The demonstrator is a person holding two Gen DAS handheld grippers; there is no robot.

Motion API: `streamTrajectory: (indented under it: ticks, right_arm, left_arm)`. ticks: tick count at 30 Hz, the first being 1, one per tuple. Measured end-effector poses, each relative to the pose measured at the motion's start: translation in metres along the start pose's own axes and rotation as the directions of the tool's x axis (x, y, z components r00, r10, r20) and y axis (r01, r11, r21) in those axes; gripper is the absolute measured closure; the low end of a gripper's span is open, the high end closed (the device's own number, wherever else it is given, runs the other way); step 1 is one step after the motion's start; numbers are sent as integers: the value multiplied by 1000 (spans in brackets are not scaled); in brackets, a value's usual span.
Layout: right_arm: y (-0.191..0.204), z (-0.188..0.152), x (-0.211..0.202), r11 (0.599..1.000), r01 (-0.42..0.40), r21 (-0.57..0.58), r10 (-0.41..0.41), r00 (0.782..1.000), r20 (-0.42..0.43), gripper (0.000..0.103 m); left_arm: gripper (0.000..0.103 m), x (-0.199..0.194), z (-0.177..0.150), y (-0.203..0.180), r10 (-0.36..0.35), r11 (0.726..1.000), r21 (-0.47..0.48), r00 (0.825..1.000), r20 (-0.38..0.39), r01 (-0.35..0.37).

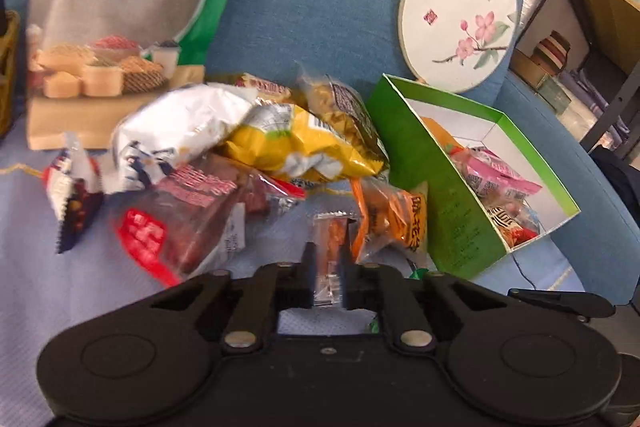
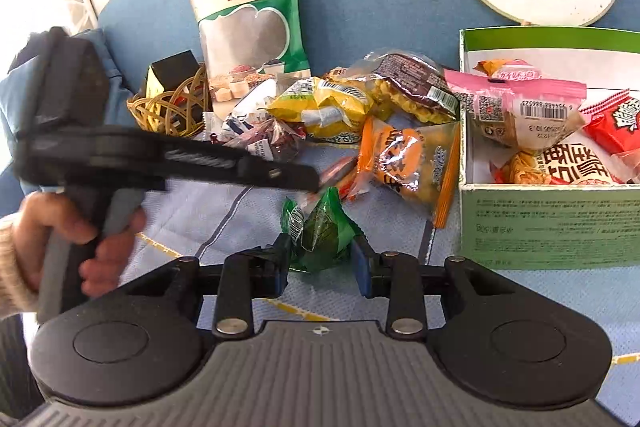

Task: Organize snacks
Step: 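Grasp the small wrapped bar with the left gripper while the right grasps the green-wrapped candy, then carry both held snacks into the green box while opening both grippers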

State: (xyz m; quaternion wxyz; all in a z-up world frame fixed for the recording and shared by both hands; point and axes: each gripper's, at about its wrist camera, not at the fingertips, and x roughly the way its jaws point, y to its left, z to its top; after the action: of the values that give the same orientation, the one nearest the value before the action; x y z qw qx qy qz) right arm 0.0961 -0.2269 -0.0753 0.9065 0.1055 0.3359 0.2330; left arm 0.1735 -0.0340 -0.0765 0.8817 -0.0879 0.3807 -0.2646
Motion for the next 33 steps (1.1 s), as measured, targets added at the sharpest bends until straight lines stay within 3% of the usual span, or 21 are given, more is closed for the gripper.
streamTrajectory:
  ticks: [1,2,3,7,10,13,17,18,19,22,28,33]
  right_arm:
    - [1,0,1,1000,8,-7,-8,1000,1,45]
    - [1,-1,1,1000,13,-10,-13,1000,1,45]
    - [1,-2,1,1000,18,-10,-18,1000,0,44]
    - [1,-3,2,999,38,-25,-38,999,3,42]
    - [0,-2,1,999,44,-30,-44,999,7,39]
    - [0,-3,4,998,56,-31,-56,998,-1,31]
    - [1,-5,9,996,68,-50,-69,998,-9,28]
    - [1,-5,10,996,65,-57,-66,998,-13,36]
    - [2,-5,11,996,54,-66,-55,998,-21,46]
    - [4,-4,7,996,40,-83,-43,999,-29,53]
    - [5,10,-36,994,44,-104,-30,991,130,54]
    - [-14,23,-73,993,108,-37,-92,952,291,54]
  left_arm:
    - [22,-1,2,-2,12,1000,3,1000,15,-12]
    - [3,0,4,-4,17,1000,1,1000,25,-17]
    - [0,2,6,-5,16,1000,-4,999,28,-16]
    - [0,15,6,-12,-2,1000,3,1000,-18,2]
    - [0,24,1,-14,25,999,27,998,-55,-24]
    - [0,26,-1,-11,21,1000,12,999,-46,-21]
    - [0,27,0,-10,35,999,-1,998,-49,-35]
    - [21,29,1,-10,37,999,6,997,-60,-37]
    - [21,30,1,-10,37,999,10,997,-70,-36]
    - [21,21,1,-8,30,999,-28,997,-65,-31]
    - [21,-21,15,-24,-22,1000,-16,1000,15,22]
    - [21,-33,40,-60,-108,994,22,991,79,107]
